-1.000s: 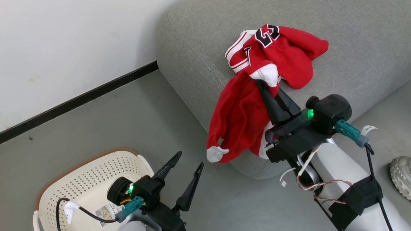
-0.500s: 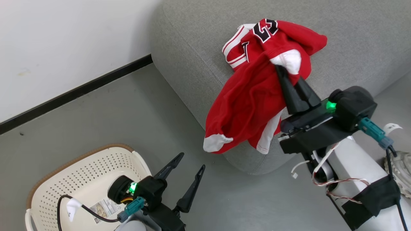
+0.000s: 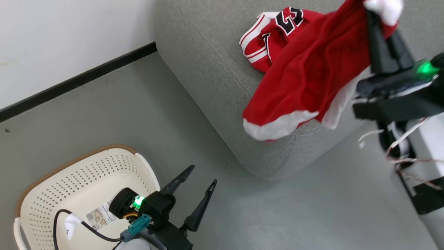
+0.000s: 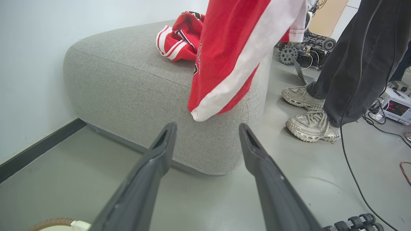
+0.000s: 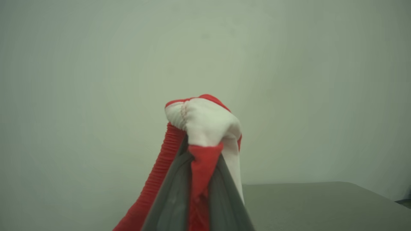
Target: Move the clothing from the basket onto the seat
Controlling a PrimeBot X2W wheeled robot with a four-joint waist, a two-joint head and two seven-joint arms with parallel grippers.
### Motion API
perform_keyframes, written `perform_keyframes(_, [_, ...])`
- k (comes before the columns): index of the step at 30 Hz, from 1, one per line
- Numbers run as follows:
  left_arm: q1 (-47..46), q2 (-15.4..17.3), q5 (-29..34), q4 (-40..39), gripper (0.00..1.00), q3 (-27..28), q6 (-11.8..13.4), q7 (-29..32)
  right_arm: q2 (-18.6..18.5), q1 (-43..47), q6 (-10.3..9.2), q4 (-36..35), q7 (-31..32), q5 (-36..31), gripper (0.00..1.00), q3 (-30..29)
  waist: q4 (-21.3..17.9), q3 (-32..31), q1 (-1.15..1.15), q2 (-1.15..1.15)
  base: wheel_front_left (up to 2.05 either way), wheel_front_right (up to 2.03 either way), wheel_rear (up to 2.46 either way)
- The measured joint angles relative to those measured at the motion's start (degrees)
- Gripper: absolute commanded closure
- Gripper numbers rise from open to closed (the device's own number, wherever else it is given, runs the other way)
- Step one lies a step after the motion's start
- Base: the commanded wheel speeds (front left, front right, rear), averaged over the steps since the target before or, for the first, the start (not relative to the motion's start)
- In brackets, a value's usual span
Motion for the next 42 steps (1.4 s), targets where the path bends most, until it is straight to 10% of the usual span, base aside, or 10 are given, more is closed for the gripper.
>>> perform_keyframes(42, [-0.68, 14.68, 0.00, -7.65, 0.00, -4.69, 0.00, 0.00, -14.43, -28.77, -4.00, 2.67, 10.05, -8.24, 1.00, -23.07, 7.69, 16.56, 0.00, 0.00, 0.00, 0.00, 0.00])
